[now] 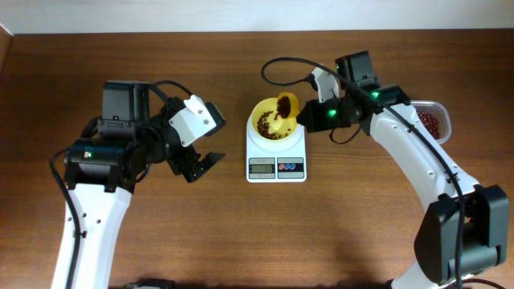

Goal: Scoop item into bowl and weigh 50g on scale
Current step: 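Tilt the scoop with the right gripper to pour beans into the bowl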

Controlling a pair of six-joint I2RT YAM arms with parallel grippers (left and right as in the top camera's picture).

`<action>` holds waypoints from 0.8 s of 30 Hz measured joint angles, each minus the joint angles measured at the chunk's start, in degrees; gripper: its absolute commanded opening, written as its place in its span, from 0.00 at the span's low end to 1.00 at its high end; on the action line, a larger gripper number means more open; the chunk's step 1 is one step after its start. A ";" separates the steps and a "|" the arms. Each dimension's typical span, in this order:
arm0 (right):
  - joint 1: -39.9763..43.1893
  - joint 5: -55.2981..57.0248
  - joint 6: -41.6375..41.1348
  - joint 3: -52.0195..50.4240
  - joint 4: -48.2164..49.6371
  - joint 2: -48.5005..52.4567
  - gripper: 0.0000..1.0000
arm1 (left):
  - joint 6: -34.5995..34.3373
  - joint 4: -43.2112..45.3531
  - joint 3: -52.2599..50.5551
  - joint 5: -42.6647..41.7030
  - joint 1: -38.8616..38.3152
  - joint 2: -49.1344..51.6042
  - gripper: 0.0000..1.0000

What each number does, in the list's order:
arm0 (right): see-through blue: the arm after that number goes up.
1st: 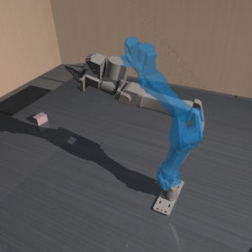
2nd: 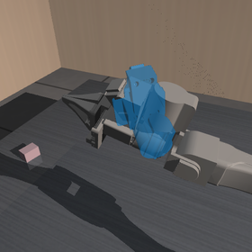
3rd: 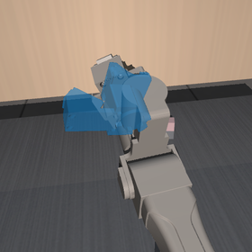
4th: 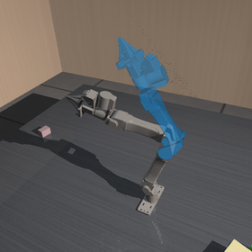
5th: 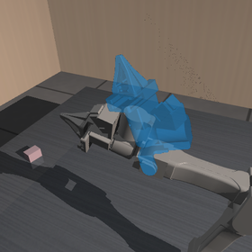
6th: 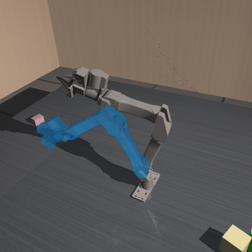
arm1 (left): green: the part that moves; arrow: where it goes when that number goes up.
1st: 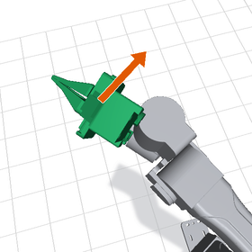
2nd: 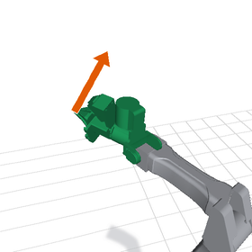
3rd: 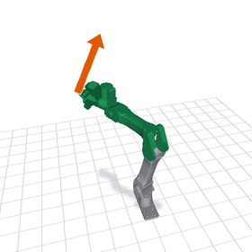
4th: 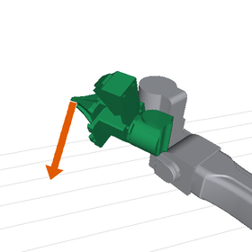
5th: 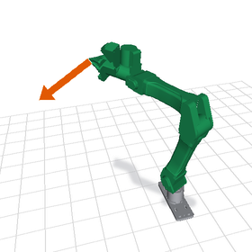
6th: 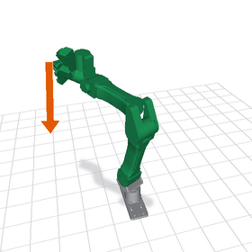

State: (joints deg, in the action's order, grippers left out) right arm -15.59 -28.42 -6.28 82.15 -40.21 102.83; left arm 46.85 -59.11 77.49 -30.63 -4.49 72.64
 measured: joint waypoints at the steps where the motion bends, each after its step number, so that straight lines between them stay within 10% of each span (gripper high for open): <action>1: 0.00 0.74 0.04 0.04 0.00 -0.02 0.04 | 0.00 0.00 0.00 0.00 0.00 0.00 0.99; 24: -3.43 7.96 2.01 1.44 -1.55 -0.04 0.04 | 0.00 0.02 0.00 0.00 0.00 0.00 0.99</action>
State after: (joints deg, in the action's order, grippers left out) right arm -19.03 -20.47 -4.27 83.59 -41.76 102.78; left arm 46.85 -59.09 77.49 -30.63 -4.49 72.64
